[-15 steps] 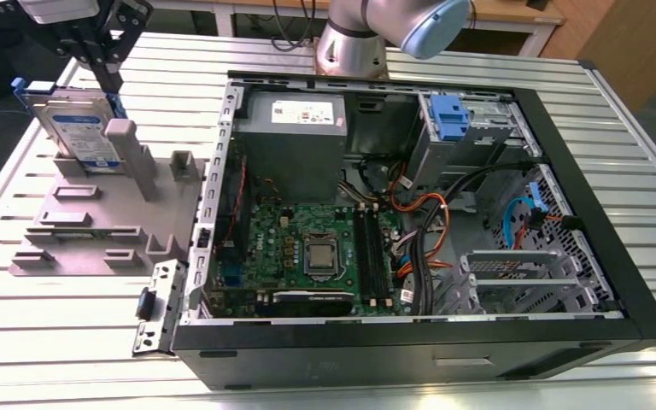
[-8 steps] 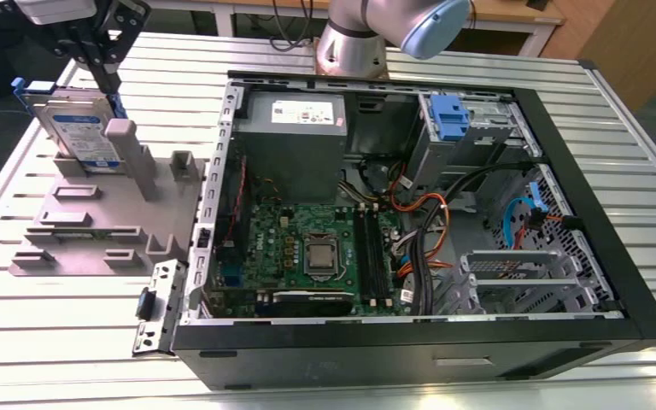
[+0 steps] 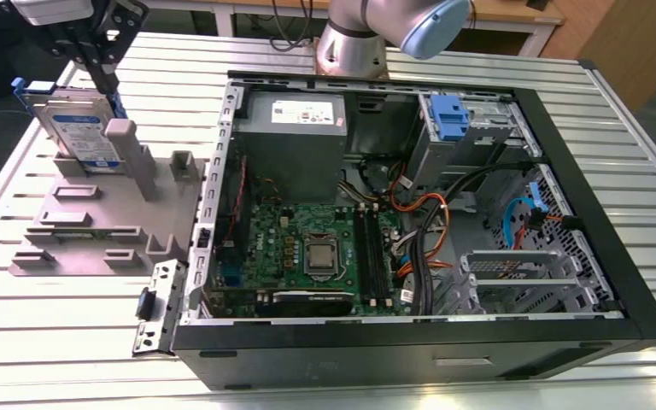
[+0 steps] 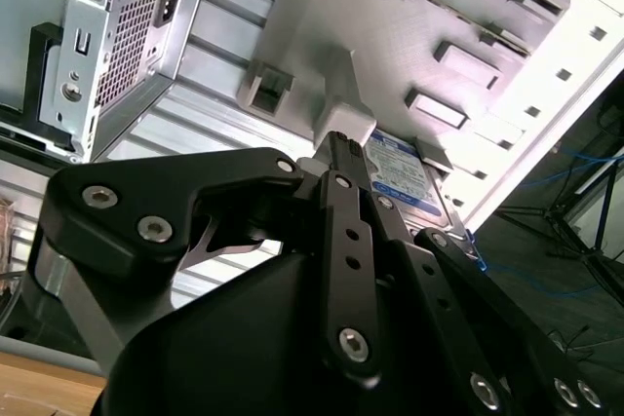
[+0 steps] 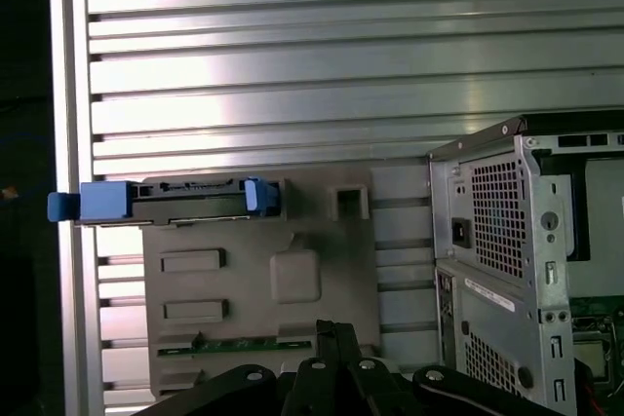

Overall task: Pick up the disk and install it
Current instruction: 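Reach for the disk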

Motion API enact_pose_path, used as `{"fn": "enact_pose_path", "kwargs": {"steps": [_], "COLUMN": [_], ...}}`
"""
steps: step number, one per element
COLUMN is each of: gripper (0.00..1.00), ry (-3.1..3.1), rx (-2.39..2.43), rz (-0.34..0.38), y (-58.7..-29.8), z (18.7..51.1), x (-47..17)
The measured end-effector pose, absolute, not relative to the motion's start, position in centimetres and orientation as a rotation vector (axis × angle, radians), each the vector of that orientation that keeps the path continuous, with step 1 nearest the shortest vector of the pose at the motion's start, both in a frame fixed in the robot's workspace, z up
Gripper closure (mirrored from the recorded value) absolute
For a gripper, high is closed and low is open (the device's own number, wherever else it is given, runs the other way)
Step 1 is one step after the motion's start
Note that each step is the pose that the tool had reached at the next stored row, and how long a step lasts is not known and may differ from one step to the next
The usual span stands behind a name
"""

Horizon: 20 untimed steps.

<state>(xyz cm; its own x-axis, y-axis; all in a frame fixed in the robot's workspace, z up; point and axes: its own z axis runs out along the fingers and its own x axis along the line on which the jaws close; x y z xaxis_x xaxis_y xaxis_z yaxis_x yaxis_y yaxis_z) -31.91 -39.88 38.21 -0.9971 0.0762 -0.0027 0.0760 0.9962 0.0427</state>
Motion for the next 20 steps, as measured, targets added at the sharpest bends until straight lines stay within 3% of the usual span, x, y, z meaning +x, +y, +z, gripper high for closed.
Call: {"fn": "enact_pose_path", "kwargs": {"steps": [20], "gripper": [0.89], "ry": [3.138], "rx": [0.12], "rz": [0.067], "y": [-39.88], "z": [38.06], "x": [-32.43]}}
